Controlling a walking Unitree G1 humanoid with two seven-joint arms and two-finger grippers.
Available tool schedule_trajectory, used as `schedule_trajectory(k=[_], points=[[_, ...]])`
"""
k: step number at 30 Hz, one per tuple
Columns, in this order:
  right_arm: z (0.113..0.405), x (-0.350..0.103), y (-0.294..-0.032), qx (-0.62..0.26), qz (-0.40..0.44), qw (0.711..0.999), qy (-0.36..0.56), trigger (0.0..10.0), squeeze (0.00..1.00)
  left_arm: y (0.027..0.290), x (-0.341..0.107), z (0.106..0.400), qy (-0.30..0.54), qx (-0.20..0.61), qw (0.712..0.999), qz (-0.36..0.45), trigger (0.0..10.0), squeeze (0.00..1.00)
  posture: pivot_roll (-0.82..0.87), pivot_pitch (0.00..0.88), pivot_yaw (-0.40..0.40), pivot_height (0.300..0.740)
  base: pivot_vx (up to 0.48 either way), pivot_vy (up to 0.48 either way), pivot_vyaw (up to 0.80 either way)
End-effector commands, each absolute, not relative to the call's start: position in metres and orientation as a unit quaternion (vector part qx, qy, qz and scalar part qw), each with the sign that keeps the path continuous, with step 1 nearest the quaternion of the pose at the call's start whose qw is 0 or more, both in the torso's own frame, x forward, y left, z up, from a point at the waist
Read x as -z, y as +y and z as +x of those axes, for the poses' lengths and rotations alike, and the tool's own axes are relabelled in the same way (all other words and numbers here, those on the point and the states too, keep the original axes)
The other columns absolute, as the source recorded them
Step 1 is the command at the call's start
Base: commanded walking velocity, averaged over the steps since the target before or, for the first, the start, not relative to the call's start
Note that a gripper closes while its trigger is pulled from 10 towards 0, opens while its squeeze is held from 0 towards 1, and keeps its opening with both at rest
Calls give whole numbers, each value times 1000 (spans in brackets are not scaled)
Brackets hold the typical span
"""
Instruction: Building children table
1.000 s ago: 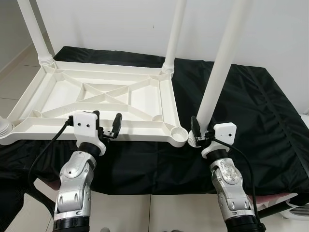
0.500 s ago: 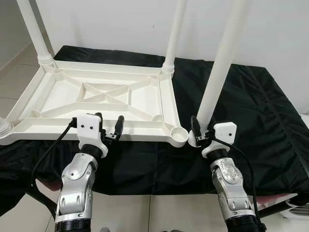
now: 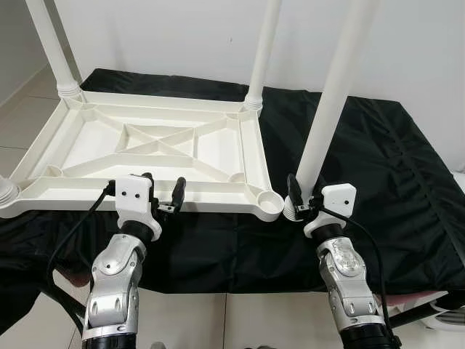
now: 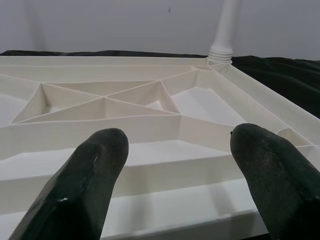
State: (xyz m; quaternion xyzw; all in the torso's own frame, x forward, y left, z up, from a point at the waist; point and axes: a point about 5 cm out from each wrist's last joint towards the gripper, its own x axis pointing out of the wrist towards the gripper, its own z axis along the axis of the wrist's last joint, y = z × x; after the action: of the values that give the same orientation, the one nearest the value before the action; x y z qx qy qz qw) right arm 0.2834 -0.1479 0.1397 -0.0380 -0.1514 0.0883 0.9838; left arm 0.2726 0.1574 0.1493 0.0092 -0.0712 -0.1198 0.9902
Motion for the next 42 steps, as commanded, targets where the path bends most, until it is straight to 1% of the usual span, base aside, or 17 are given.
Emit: schedule_trajectory(k=[1,13,17,22,24,25,30,34,35,37,38,41,42], points=[[285,-144,-148,-95,-44,981,-161,10000,0,169,-154,273,-79,43,996,2,10000,0,-7,8,-53,740,0,0,0],[287,-145,-148,-96,-44,981,-163,10000,0,172,-168,281,-103,40,994,8,10000,0,-2,1,-55,740,0,0,0],[289,-146,-150,-92,-46,981,-166,10000,0,175,-184,292,-127,40,991,20,10000,0,-4,3,-52,740,0,0,0],[289,-147,-151,-91,-46,981,-166,10000,0,176,-188,296,-133,39,990,24,10000,0,-3,5,-53,740,0,0,0],[290,-147,-151,-89,-47,981,-168,10000,0,175,-198,308,-147,45,988,31,10000,0,-7,6,-49,740,0,0,0],[291,-148,-151,-88,-47,981,-169,10000,0,172,-202,314,-148,55,987,41,10000,0,-12,9,-49,740,0,0,0],[292,-150,-153,-84,-49,980,-172,10000,0,164,-203,320,-144,82,984,63,10000,0,-16,11,-46,740,0,0,0],[296,-154,-159,-78,-55,980,-177,10000,0,144,-200,328,-134,161,973,95,10000,0,-13,22,-51,740,0,0,0],[296,-154,-159,-78,-55,980,-177,10000,0,144,-200,328,-134,161,973,95,10000,0,-13,22,-51,740,0,0,0],[299,-157,-160,-78,-59,979,-181,10000,0,133,-199,335,-134,193,966,106,10000,0,-10,23,-54,740,0,0,0],[299,-157,-160,-78,-59,979,-181,10000,0,133,-199,335,-134,193,966,106,10000,0,-10,23,-54,740,0,0,0],[302,-160,-161,-78,-62,978,-184,10000,0,114,-198,342,-139,238,951,140,10000,0,-12,24,-55,740,0,0,0],[302,-160,-161,-78,-62,978,-184,10000,0,114,-198,342,-139,238,951,140,10000,0,-12,24,-55,740,0,0,0]])
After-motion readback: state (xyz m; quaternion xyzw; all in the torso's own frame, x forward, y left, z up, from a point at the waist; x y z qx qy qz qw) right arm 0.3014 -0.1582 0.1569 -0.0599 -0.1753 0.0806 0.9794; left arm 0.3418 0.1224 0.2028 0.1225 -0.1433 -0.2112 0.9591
